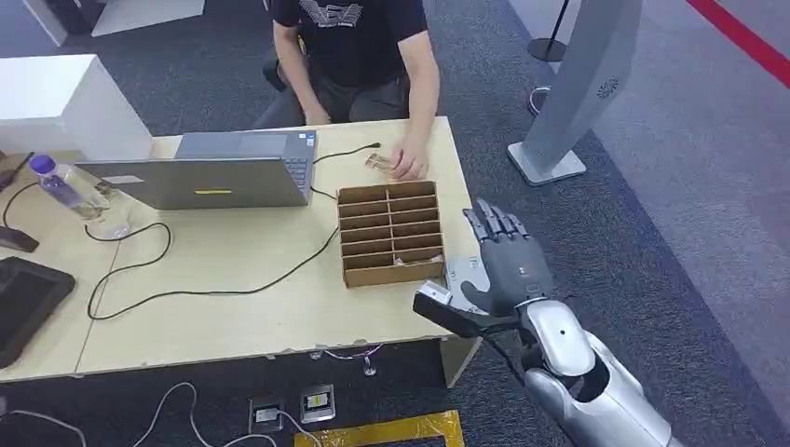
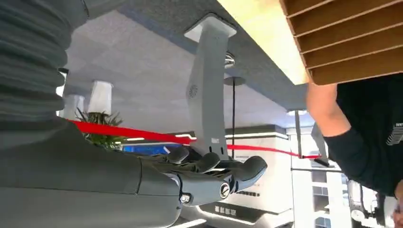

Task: Pass the card to the sensor for recognition and then transmit it.

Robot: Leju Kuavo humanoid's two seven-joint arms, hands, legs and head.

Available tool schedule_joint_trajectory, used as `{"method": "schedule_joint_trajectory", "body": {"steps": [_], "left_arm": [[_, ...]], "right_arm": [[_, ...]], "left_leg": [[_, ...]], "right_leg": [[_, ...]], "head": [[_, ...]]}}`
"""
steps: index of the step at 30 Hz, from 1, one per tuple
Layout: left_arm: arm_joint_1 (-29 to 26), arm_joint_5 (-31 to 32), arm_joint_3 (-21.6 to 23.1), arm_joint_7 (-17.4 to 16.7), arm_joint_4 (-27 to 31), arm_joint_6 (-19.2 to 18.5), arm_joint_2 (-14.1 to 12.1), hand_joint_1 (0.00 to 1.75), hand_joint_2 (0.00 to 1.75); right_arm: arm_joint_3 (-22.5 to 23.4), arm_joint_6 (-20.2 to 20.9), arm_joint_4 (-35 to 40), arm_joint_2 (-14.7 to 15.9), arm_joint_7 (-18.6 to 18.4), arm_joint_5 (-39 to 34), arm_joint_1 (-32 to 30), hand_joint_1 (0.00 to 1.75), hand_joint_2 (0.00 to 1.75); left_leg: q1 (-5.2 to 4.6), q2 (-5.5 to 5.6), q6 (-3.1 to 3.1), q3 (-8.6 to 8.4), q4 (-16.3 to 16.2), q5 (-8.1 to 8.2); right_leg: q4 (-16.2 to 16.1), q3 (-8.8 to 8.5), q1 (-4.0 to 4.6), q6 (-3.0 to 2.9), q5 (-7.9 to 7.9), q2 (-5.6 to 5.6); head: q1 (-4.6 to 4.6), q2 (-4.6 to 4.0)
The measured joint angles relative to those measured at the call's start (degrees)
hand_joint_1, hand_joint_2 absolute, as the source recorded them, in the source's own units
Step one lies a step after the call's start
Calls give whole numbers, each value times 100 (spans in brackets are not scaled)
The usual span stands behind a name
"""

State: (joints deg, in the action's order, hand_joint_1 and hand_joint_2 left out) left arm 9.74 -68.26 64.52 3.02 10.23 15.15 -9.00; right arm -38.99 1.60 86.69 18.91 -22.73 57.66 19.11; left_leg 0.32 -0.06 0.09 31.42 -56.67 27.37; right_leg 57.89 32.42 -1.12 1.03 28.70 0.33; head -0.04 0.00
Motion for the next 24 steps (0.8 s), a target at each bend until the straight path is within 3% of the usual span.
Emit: {"method": "schedule_joint_trajectory", "body": {"steps": [13,24], "left_arm": [[7,118,-7,-4,0,2,20,0,0],[10,276,-4,-4,0,-2,33,0,0]], "right_arm": [[59,-274,-365,-374,134,-22,-72,0,175],[-4,-1465,-798,-503,440,-199,-273,0,175]], "left_leg": [[0,0,0,0,0,0],[0,0,0,1,0,1]], "right_leg": [[0,0,0,0,0,0],[0,0,0,-4,3,0]], "head": [[0,0],[0,0]]}}
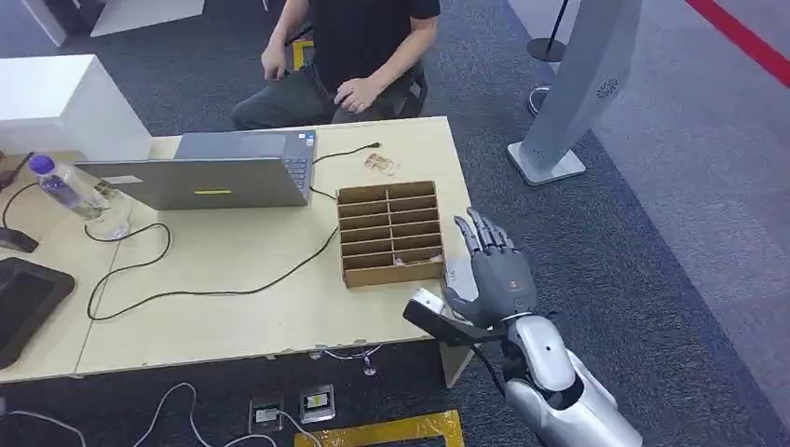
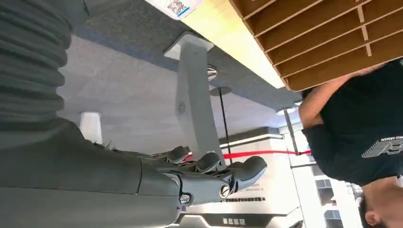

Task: Pass the card to the sensor for recognition and then transmit it.

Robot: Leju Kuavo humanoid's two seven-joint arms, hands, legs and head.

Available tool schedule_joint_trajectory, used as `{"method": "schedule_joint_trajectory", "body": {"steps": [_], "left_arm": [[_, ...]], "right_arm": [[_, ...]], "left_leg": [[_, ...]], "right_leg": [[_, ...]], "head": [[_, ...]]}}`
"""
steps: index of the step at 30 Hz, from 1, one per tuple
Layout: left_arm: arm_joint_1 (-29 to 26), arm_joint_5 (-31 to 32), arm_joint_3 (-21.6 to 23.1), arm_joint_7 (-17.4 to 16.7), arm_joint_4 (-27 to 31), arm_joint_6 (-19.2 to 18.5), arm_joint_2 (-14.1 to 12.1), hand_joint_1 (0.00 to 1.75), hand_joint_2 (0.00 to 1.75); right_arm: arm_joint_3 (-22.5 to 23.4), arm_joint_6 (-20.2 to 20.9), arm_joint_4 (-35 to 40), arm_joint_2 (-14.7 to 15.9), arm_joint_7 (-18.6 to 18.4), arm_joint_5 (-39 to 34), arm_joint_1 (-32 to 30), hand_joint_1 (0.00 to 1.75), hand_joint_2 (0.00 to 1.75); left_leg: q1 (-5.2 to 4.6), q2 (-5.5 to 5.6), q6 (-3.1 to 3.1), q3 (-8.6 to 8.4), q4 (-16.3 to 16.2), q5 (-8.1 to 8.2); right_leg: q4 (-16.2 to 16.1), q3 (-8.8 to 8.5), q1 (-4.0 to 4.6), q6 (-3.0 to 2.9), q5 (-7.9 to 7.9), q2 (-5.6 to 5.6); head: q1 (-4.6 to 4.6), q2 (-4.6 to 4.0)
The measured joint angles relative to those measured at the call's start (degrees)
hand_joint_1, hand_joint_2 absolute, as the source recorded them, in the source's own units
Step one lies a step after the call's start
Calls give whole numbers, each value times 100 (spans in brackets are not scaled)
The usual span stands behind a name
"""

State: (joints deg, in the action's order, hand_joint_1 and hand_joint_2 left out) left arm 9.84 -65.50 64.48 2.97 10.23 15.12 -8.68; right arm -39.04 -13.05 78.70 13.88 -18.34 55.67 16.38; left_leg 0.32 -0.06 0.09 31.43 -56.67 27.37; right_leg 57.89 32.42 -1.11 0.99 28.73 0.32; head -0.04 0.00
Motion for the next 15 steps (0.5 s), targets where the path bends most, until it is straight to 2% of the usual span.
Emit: {"method": "schedule_joint_trajectory", "body": {"steps": [4,15], "left_arm": [[5,76,4,-28,0,-245,-42,0,0],[15,116,11,-28,0,-260,-79,0,0]], "right_arm": [[-44,-218,-393,-168,135,-13,55,0,175],[-192,-262,-1261,-500,240,101,303,0,175]], "left_leg": [[1,0,0,1,0,0],[1,1,1,2,0,-1]], "right_leg": [[0,0,1,0,0,1],[2,0,2,-1,1,2]], "head": [[0,0],[0,0]]}}
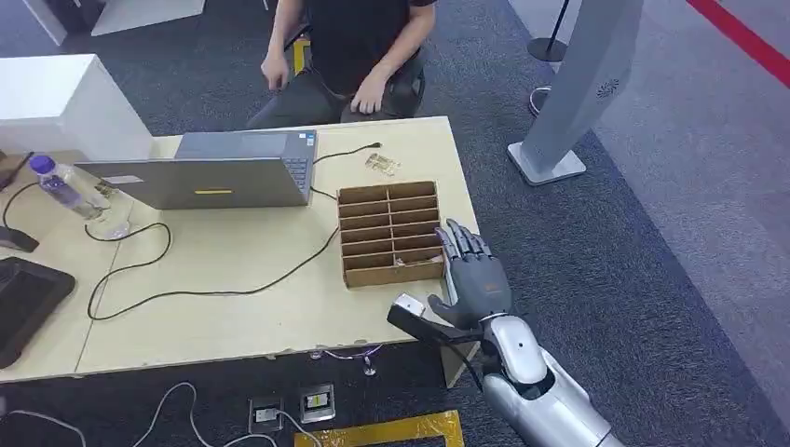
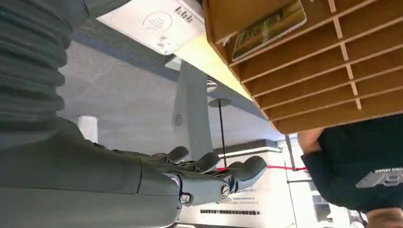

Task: Pass the card to the sensor for recognition and then transmit it.

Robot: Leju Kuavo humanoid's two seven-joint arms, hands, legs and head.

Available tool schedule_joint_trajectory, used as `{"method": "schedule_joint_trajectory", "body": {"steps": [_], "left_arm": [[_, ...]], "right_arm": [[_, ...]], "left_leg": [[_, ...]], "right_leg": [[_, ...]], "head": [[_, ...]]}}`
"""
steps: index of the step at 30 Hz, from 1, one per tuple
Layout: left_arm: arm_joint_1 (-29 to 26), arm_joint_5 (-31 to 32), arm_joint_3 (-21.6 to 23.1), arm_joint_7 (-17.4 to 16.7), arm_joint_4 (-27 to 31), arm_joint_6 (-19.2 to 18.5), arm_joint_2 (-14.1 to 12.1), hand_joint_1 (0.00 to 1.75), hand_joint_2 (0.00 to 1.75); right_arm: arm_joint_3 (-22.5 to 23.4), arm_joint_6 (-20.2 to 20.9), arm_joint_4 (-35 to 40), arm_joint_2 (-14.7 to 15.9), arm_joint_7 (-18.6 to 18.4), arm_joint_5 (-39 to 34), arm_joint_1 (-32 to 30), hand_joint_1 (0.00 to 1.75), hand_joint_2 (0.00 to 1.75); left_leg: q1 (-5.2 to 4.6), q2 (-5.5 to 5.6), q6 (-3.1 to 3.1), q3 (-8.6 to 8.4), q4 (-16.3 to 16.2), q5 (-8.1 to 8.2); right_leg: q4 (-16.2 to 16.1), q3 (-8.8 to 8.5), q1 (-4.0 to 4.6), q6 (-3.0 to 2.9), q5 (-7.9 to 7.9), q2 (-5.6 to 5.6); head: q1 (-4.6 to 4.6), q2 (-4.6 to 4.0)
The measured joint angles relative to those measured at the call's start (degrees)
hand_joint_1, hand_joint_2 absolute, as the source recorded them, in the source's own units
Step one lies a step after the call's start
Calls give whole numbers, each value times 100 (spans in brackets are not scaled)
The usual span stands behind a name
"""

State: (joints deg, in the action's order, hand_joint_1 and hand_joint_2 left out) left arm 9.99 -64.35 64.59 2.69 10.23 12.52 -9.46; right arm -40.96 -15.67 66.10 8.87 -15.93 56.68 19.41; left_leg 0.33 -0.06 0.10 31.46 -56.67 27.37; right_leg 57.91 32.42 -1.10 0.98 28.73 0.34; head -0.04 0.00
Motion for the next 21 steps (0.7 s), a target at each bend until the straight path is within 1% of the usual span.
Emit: {"method": "schedule_joint_trajectory", "body": {"steps": [5,13,21], "left_arm": [[1,17,2,0,0,2,-2,0,0],[0,35,6,0,0,0,0,0,0],[0,79,9,0,0,-20,-11,0,0]], "right_arm": [[-44,-96,-284,-107,53,42,109,0,175],[-79,-129,-444,-164,70,142,201,0,175],[-74,-107,-592,-208,122,513,303,0,175]], "left_leg": [[0,-1,0,-2,0,0],[0,0,0,-1,0,0],[0,0,0,-2,0,0]], "right_leg": [[0,1,0,0,0,-1],[0,1,0,0,0,0],[0,1,0,0,0,-1]], "head": [[0,0],[0,0],[0,0]]}}
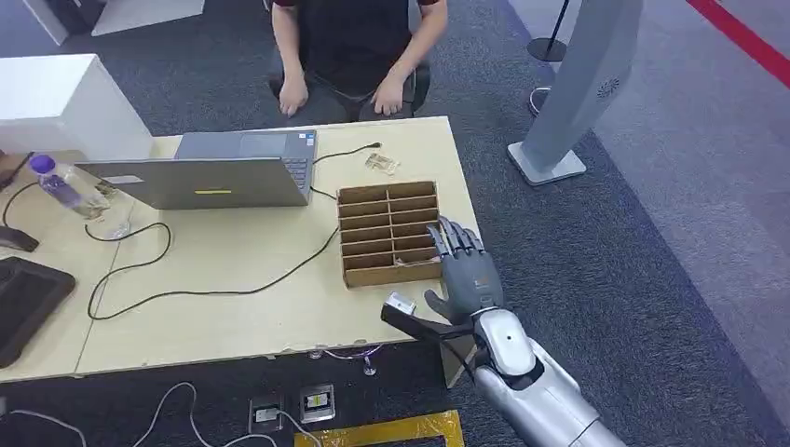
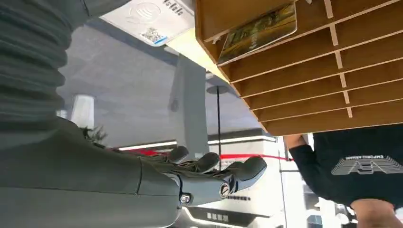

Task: Pass the card to the sensor for recognition and then transmit it.

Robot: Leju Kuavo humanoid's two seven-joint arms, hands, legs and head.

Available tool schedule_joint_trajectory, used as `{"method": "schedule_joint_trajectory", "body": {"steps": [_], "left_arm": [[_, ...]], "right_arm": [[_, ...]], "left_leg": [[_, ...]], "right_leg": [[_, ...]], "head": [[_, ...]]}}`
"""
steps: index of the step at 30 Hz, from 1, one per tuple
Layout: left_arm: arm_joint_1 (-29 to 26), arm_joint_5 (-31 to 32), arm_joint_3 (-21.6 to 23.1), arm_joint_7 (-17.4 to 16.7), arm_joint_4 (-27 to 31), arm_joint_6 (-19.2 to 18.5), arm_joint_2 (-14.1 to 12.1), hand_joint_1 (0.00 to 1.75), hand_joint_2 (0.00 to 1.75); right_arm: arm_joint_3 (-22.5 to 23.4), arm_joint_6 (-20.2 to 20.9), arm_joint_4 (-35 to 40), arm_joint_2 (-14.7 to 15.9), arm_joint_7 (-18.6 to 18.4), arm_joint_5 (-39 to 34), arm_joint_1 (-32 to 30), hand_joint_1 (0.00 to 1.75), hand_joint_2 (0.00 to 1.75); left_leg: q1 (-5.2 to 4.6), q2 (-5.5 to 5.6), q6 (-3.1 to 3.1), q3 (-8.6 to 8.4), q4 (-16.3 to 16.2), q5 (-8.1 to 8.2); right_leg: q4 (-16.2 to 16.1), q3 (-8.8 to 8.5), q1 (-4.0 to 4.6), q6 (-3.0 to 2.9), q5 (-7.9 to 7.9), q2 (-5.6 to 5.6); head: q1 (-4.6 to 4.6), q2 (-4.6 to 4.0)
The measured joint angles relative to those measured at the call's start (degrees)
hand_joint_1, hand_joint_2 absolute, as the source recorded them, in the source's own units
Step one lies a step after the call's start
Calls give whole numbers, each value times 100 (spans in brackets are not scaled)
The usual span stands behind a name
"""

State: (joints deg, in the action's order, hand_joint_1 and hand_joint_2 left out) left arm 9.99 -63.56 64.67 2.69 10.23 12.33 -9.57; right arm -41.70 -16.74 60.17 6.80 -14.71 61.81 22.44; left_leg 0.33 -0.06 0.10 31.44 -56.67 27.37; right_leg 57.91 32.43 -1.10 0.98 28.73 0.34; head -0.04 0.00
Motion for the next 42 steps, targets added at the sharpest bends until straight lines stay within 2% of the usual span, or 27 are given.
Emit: {"method": "schedule_joint_trajectory", "body": {"steps": [18,29,37,42], "left_arm": [[1,79,9,26,0,2,-20,0,0],[1,136,26,33,0,0,-17,0,0],[11,182,28,33,0,-4,-17,0,0],[48,219,28,33,0,61,-2,0,0]], "right_arm": [[-2,85,-234,-7,136,341,171,0,175],[-35,63,-514,-114,238,398,251,0,175],[-83,7,-805,-192,260,140,337,0,175],[-83,169,-971,-251,341,-153,407,0,175]], "left_leg": [[0,0,0,0,0,0],[0,0,0,0,0,0],[0,0,0,-1,0,0],[0,-1,0,-1,0,0]], "right_leg": [[0,0,0,0,0,0],[0,0,0,0,0,-1],[0,0,0,0,0,0],[0,0,0,0,0,-2]], "head": [[0,0],[0,0],[0,0],[0,0]]}}
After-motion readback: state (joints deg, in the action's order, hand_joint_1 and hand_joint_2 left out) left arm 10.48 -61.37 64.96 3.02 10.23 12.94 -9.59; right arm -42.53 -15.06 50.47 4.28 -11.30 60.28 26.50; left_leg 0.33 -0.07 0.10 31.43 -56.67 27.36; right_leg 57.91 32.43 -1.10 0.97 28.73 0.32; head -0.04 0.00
